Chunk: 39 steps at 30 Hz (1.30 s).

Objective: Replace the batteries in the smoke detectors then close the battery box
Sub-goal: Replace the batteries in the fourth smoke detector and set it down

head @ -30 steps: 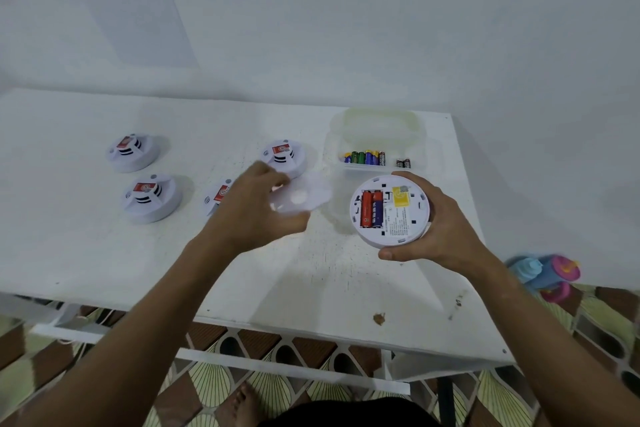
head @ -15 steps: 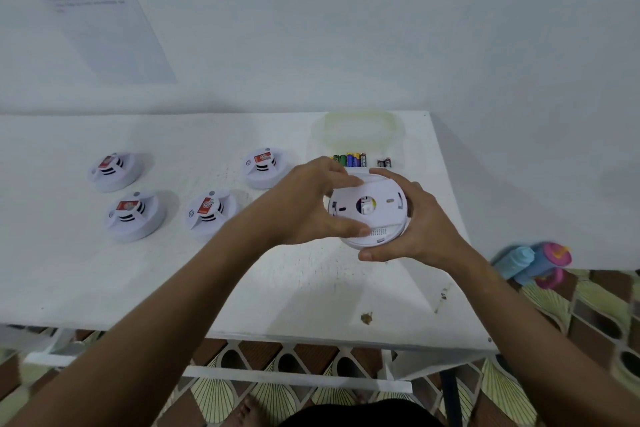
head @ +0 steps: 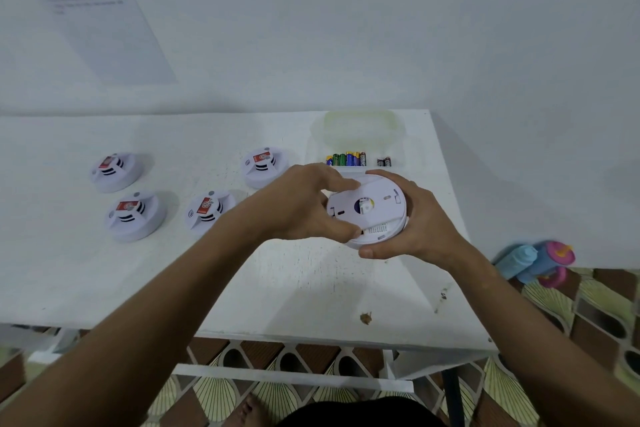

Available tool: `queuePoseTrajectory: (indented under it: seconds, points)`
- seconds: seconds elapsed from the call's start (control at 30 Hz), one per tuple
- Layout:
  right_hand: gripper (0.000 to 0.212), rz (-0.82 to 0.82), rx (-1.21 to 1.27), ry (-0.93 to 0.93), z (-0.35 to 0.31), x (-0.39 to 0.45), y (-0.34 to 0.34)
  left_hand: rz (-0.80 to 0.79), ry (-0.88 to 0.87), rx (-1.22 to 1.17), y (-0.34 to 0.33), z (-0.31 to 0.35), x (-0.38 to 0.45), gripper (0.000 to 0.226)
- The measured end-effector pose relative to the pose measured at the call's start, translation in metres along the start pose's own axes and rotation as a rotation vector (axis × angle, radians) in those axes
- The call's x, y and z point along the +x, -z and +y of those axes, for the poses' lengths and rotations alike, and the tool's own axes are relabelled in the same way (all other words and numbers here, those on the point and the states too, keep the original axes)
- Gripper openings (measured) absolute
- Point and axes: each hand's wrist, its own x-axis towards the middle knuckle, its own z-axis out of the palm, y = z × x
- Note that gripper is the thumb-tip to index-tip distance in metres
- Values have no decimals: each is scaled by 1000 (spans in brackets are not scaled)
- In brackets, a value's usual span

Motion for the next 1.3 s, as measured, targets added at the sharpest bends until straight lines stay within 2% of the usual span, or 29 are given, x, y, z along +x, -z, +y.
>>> queuePoseTrajectory:
  seconds: [0.13,0.4,0.7,0.87,0.97,1.1,1.23,1.3]
  points:
    - [97,-20,22,18,-7,1,2,-25,4,-133,-4,-2,-2,75]
    - [86,-46,22,48,-19,-1,1,2,-63,-69,-1,-1,-4,70]
    - [102,34,-96,12,-11,-6,0,129,-19,-176,-10,0,-14,65]
    - [99,81,-106,0,-12,-7,-3,221,-2,-244,-17,3,-16,63]
    - [102,43,-72,2,-14,-6,-2,170,-49,-197,-14,4,-17,64]
    - [100,12,-18,32,-16,-5,1,136,-163,-103,-8,5,-18,52]
    - [98,-23,-6,47,-19,-5,4,123,-208,-44,-6,4,-19,61]
    - [94,-37,39,50,-21,-4,3,113,-172,-69,-5,0,-18,62]
